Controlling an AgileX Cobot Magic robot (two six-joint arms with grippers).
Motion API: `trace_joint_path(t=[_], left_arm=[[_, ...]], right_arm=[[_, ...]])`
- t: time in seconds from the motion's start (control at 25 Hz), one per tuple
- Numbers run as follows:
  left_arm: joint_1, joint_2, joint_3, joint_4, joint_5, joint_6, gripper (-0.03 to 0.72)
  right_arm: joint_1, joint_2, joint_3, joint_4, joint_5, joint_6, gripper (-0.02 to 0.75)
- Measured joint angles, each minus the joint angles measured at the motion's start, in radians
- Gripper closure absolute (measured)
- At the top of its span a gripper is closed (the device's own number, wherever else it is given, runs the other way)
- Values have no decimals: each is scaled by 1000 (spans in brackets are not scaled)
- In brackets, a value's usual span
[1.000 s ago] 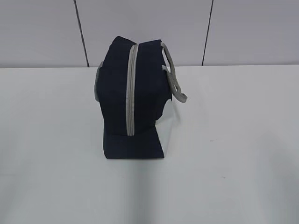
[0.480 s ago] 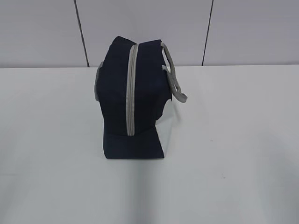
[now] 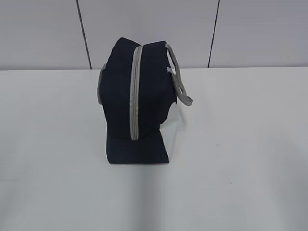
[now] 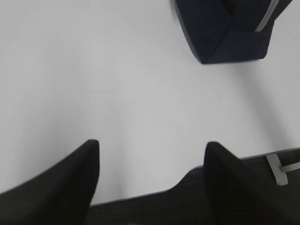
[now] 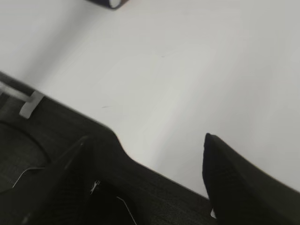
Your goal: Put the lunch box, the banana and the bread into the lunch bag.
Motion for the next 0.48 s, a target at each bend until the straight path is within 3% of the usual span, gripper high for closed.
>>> trace_joint_path(t=[0.28, 0.48], left_arm=[[87, -59, 0, -2, 0, 0, 240], [120, -99, 0, -3, 1, 0, 254]], right_arm=[[-395, -30, 0, -2, 0, 0, 206], [-539, -132, 0, -4, 0, 0, 206]])
